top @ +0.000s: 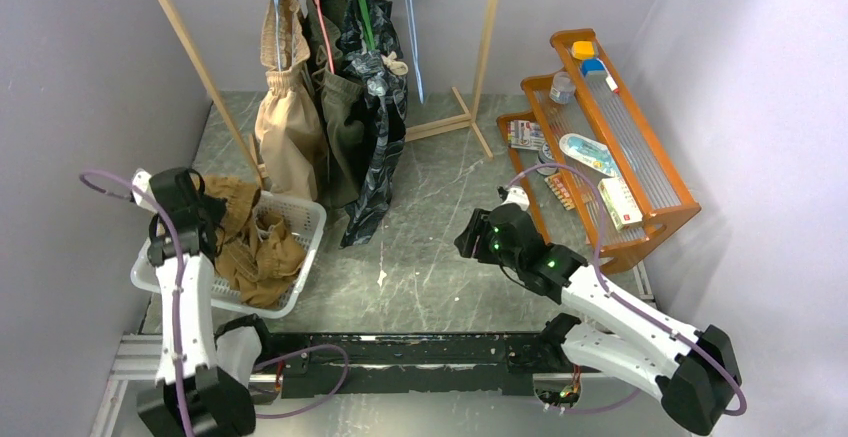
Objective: Remove the shorts from the hanger
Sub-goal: Place the shorts in the basket.
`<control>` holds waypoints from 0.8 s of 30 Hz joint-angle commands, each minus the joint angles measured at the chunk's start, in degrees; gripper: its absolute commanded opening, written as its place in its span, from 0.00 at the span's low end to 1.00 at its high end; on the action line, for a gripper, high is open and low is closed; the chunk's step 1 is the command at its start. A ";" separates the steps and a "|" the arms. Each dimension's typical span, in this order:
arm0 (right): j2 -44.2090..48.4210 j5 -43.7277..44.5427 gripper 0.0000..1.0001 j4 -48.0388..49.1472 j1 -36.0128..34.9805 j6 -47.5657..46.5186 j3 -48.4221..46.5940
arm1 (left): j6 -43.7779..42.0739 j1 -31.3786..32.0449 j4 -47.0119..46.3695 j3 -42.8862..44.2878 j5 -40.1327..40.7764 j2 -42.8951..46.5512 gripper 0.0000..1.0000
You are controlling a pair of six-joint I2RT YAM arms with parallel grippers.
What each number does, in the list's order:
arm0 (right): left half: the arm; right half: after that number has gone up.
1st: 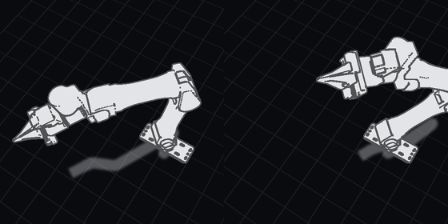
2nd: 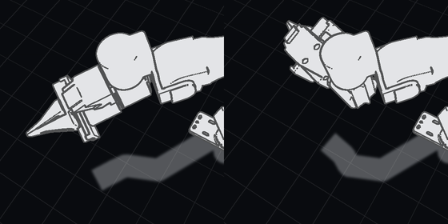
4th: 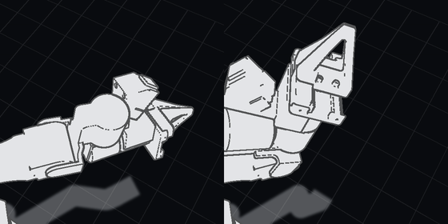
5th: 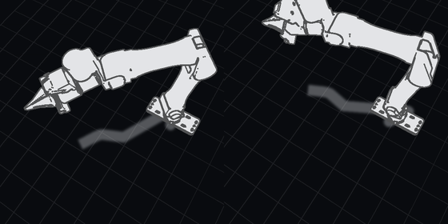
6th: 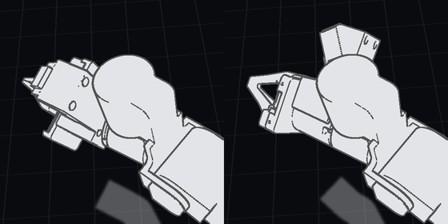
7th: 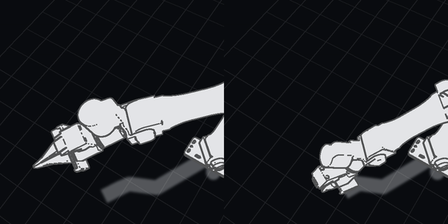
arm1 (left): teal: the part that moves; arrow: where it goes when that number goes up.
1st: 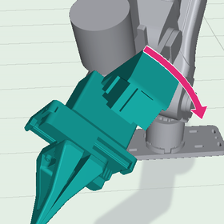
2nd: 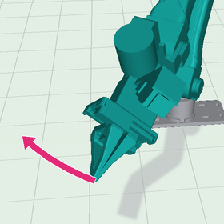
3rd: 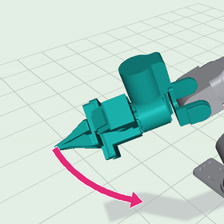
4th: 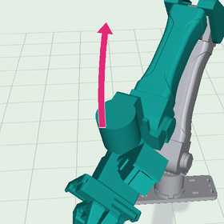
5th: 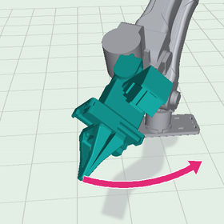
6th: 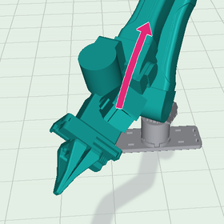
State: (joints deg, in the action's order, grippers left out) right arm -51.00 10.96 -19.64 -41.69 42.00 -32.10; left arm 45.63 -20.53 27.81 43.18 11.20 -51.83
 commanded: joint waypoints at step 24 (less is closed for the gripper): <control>3.27 1.31 0.58 -2.16 0.05 0.73 0.70 | 7.08 -1.13 1.03 -9.26 -6.59 3.15 0.51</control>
State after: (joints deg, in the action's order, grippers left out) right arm -46.83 12.23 -22.28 -41.69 42.35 -31.38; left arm 54.24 -20.93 23.09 30.33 -3.84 -53.60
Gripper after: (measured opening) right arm 0.582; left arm 0.360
